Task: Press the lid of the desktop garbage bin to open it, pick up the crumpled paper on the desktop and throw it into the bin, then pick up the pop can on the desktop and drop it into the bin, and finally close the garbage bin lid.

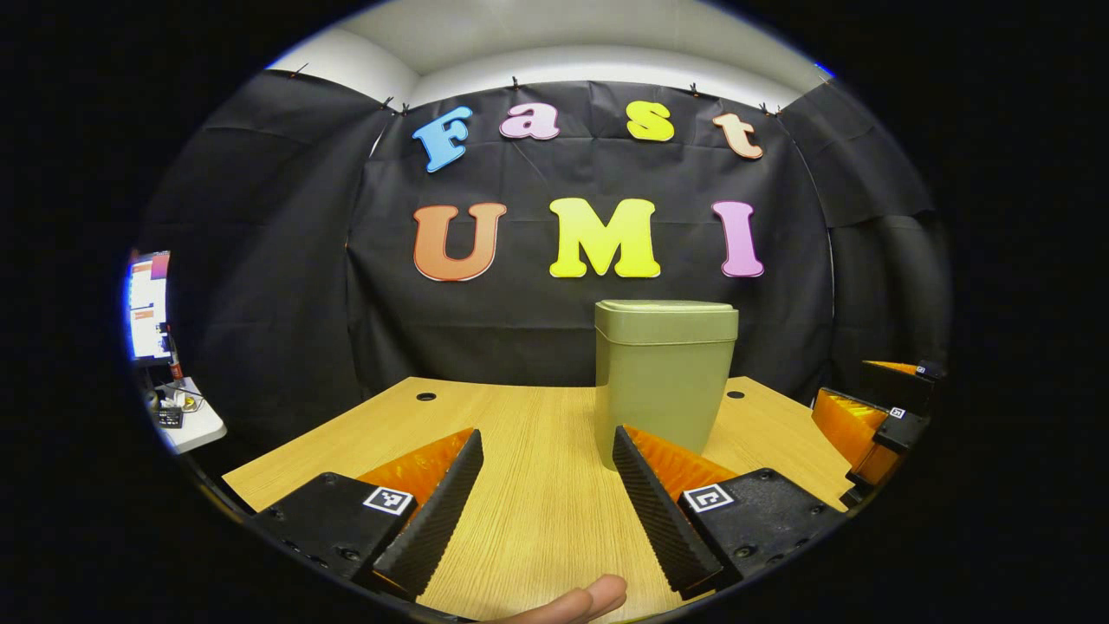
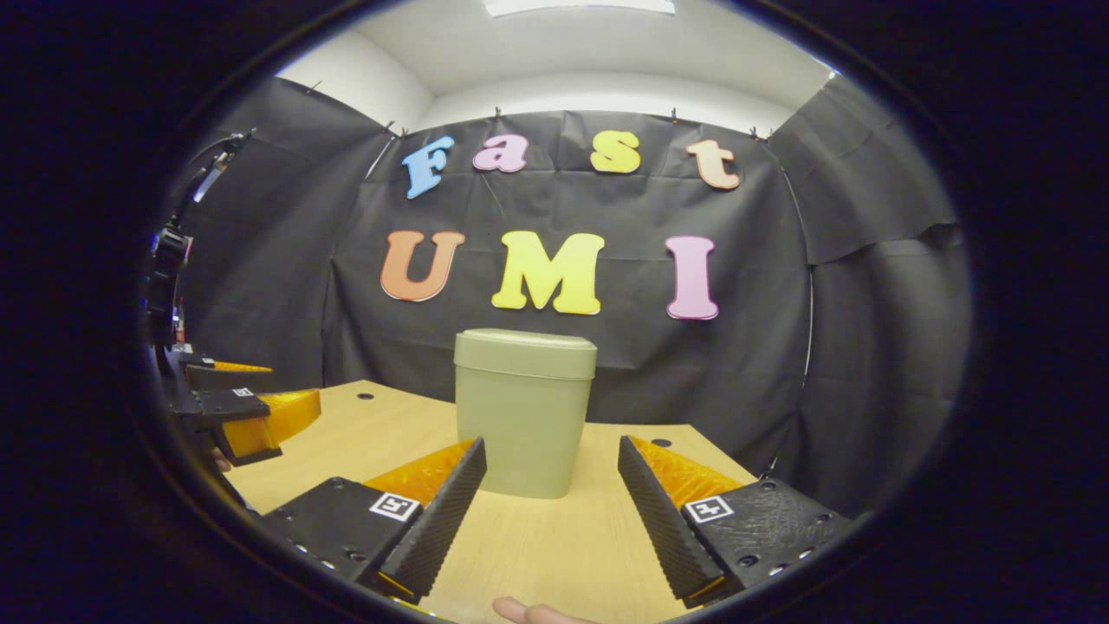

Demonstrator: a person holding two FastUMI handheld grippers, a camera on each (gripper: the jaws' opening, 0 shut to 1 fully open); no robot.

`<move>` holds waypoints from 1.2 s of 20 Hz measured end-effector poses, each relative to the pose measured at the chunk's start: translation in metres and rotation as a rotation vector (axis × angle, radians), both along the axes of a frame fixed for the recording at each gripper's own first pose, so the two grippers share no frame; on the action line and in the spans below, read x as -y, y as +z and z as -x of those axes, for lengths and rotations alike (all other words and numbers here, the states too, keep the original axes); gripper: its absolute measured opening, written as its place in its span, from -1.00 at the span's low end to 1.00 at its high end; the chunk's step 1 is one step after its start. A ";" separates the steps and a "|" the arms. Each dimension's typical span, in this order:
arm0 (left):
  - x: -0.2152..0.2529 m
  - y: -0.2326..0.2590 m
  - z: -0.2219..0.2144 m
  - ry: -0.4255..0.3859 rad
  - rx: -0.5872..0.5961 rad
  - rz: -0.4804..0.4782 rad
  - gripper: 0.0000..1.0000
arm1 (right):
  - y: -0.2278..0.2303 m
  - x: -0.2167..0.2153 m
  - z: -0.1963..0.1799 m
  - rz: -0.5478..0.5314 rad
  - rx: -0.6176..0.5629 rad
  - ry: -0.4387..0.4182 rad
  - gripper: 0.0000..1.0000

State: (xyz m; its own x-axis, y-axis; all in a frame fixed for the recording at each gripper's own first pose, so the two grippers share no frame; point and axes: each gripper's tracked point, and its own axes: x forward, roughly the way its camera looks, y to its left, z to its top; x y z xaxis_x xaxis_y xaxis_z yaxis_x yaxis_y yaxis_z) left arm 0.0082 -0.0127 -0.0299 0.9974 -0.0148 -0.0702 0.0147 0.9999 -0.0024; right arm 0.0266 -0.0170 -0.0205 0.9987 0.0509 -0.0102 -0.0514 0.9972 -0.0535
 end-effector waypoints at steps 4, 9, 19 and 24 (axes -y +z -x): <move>0.004 0.000 0.000 -0.010 0.000 -0.009 0.94 | -0.002 0.002 -0.001 0.005 -0.003 0.006 0.90; 0.003 -0.003 -0.001 -0.005 -0.004 -0.013 0.94 | 0.001 -0.005 0.004 0.006 0.014 0.020 0.96; 0.008 -0.005 -0.002 -0.014 -0.012 -0.027 0.94 | -0.003 -0.017 0.008 0.031 0.019 0.045 0.90; 0.008 -0.007 -0.003 -0.013 -0.018 -0.032 0.94 | -0.003 -0.018 0.007 0.031 0.017 0.048 0.90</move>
